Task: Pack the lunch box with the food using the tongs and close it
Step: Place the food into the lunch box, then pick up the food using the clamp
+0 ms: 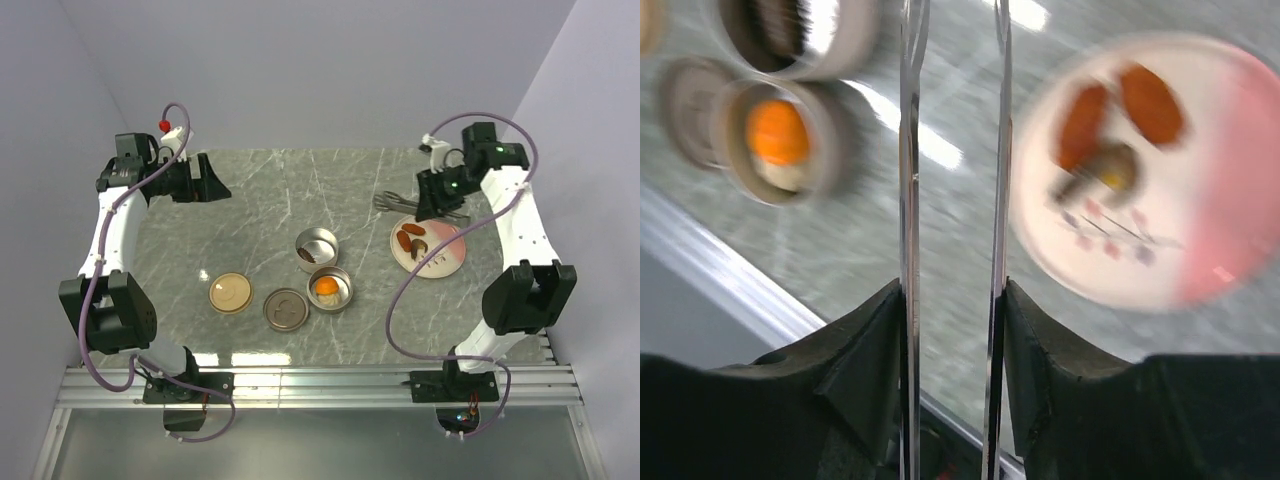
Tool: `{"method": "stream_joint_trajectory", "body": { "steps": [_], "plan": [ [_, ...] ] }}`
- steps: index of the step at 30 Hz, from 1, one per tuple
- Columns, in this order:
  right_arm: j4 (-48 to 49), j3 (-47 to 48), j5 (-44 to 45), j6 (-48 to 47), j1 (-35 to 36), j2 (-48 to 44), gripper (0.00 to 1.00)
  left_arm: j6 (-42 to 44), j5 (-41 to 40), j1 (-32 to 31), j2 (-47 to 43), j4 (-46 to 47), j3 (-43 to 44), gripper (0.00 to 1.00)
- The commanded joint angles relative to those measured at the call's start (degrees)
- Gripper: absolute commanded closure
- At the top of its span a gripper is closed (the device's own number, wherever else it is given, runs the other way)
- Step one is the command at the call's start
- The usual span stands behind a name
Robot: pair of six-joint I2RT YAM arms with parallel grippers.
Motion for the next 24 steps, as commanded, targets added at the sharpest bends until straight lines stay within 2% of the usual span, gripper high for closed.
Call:
{"method": "stream_joint_trajectory", "body": {
  "steps": [1, 5, 13, 24],
  "plan": [
    [-3.0, -1.2, 5.4, -9.1, -5.0, -2.7, 0.53, 1.3, 1.0, -0.5, -1.9, 0.6, 2.6, 0.01],
    [-4.4, -1.1, 9.2, -15.7, -9.3, -1.4, 0.54, 0.7, 1.1, -0.6, -1.7, 0.3, 3.2, 0.01],
    [-1.8, -3.2, 15.2, -25.4, -10.4, 0.5, 0.55, -0.2, 1.3, -0.7, -2.1, 1.6, 2.0, 0.01],
    [-0.3, -1.5, 16.0, -28.5, -10.3, 6.3, 0.50, 0.1, 0.7, -0.7, -1.3, 1.0, 2.5, 0.01]
  ]
}}
